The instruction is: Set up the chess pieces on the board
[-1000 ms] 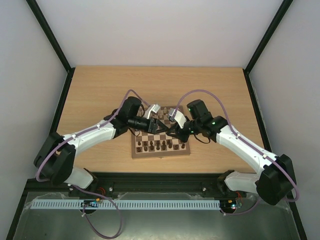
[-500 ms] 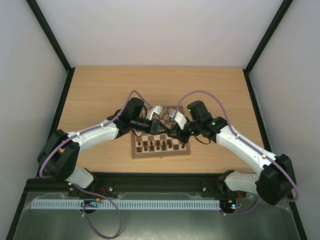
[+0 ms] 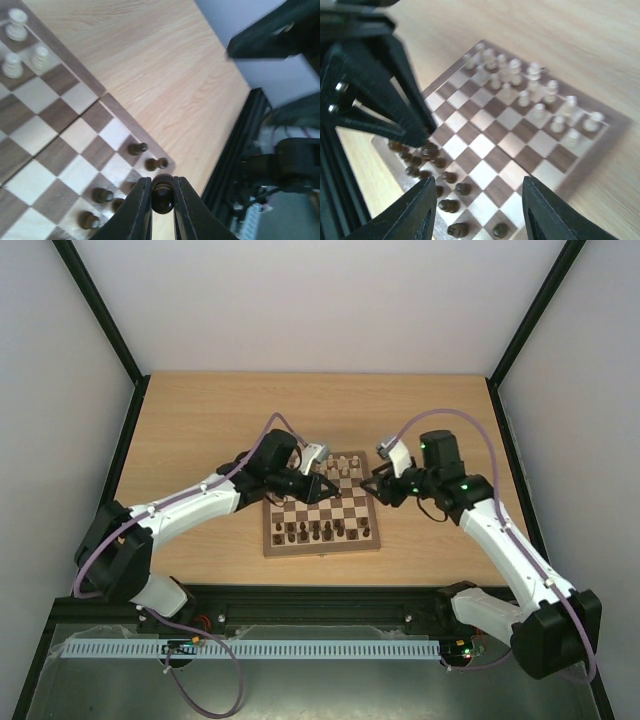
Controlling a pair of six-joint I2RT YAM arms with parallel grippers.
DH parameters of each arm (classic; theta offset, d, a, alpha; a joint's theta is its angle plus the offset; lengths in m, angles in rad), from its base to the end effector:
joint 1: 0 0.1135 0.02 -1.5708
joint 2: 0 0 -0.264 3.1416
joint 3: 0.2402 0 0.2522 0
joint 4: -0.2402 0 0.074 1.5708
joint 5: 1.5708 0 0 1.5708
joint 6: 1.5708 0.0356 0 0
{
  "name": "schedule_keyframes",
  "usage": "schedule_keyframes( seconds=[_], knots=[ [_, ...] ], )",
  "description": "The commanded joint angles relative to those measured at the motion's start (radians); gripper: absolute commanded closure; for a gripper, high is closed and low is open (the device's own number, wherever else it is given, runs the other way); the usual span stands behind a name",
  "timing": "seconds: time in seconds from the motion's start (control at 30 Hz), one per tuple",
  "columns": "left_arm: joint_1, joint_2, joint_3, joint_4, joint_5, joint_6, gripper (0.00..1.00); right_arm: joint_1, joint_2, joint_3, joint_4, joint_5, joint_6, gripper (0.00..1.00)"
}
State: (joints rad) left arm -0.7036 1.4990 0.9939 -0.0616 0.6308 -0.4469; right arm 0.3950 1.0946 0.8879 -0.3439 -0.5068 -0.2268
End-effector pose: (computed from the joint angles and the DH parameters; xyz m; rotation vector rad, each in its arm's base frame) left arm 0.2389 -0.2303 0.2556 0.6986 2.2144 -1.3084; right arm 0.2155 0.1085 0.3016 -0.9261 1.8939 0.6365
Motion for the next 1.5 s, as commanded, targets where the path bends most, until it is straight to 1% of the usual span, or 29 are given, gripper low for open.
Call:
schedule_keyframes(
  seconds=[0.0, 0.1, 0.17, 0.3, 0.4, 0.53, 0.63, 0.73, 0.83, 1.07, 1.47],
  knots=[
    [-0.065, -0.049, 0.053, -0.122, -0.297, 0.155, 0.88, -0.128, -0.05, -0.018, 0.025, 0.034, 0.129, 0.5],
    [-0.134, -0.058, 0.072, -0.128, -0.443, 0.223, 0.88, -0.224, -0.059, -0.083, 0.086, 0.085, 0.171, 0.49],
    [-0.176, -0.056, 0.078, -0.118, -0.509, 0.261, 0.88, -0.252, -0.069, -0.119, 0.106, 0.111, 0.179, 0.49],
    [-0.227, -0.005, 0.111, -0.135, -0.578, 0.32, 0.88, -0.269, -0.098, -0.148, 0.135, 0.112, 0.204, 0.45],
    [-0.255, 0.062, 0.153, -0.166, -0.584, 0.37, 0.87, -0.272, -0.117, -0.163, 0.143, 0.087, 0.192, 0.45],
    [-0.296, 0.149, 0.219, -0.213, -0.608, 0.442, 0.87, -0.274, -0.122, -0.172, 0.155, 0.095, 0.184, 0.45],
    [-0.311, 0.231, 0.288, -0.276, -0.611, 0.467, 0.87, -0.274, -0.121, -0.174, 0.159, 0.097, 0.19, 0.45],
    [-0.329, 0.279, 0.331, -0.312, -0.646, 0.479, 0.87, -0.275, -0.12, -0.179, 0.166, 0.096, 0.192, 0.45],
    [-0.339, 0.308, 0.342, -0.323, -0.674, 0.485, 0.87, -0.275, -0.113, -0.179, 0.166, 0.096, 0.19, 0.45],
    [-0.36, 0.353, 0.341, -0.346, -0.687, 0.491, 0.85, -0.274, -0.11, -0.178, 0.162, 0.091, 0.185, 0.45],
    [-0.365, 0.388, 0.338, -0.333, -0.701, 0.467, 0.84, -0.274, -0.102, -0.175, 0.154, 0.072, 0.176, 0.45]
  ],
)
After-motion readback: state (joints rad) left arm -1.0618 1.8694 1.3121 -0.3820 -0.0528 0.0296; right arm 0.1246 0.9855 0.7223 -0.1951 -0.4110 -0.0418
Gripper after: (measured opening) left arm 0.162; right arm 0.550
